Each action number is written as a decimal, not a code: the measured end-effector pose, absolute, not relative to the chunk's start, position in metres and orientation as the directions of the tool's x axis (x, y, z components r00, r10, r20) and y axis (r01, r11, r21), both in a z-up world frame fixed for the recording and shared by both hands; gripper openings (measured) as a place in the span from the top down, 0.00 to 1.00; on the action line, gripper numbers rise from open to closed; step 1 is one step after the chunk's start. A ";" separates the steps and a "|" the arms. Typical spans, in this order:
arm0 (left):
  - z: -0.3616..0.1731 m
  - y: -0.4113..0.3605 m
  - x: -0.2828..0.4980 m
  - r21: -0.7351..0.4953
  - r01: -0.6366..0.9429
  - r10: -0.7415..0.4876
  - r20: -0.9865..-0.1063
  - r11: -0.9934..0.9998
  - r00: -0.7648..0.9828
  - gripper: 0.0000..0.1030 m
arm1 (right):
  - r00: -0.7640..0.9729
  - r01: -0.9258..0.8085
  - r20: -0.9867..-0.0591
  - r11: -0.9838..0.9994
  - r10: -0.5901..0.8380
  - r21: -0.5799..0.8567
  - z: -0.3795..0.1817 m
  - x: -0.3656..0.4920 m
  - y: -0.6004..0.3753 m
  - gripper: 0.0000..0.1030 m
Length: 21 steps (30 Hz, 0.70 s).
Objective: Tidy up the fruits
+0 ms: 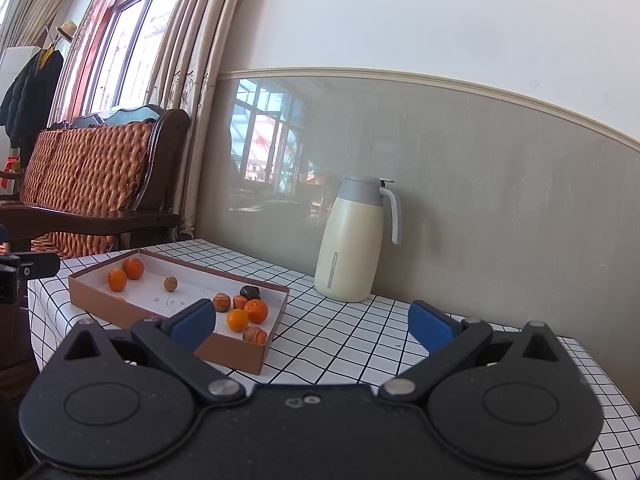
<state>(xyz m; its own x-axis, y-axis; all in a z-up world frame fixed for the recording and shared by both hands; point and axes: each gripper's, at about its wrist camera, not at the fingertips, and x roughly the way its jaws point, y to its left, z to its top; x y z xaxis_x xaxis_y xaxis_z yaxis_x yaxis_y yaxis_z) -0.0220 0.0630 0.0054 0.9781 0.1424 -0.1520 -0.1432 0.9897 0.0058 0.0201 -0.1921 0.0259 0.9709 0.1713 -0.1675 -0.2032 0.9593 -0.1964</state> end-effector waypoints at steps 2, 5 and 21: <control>0.005 0.064 -0.022 0.005 -0.143 0.142 -0.152 0.990 0.978 0.00 | 0.971 -0.203 -0.168 0.959 0.172 -0.196 0.026 0.020 -0.192 0.06; 0.006 0.064 -0.022 0.003 -0.142 0.140 -0.153 0.990 0.978 0.00 | 0.971 -0.203 -0.168 0.959 0.171 -0.195 0.026 0.020 -0.192 0.06; 0.006 0.058 -0.024 0.038 -0.143 0.146 -0.135 0.989 0.980 0.00 | 0.971 -0.203 -0.168 0.959 0.171 -0.196 0.026 0.020 -0.192 0.06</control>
<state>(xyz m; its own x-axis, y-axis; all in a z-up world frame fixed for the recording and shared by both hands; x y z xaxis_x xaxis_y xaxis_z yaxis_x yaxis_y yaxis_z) -0.0243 0.0583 0.0064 0.9800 0.1464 -0.1346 -0.1426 0.9891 0.0376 0.0201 -0.1919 0.0259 0.9708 0.1711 -0.1682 -0.2030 0.9594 -0.1960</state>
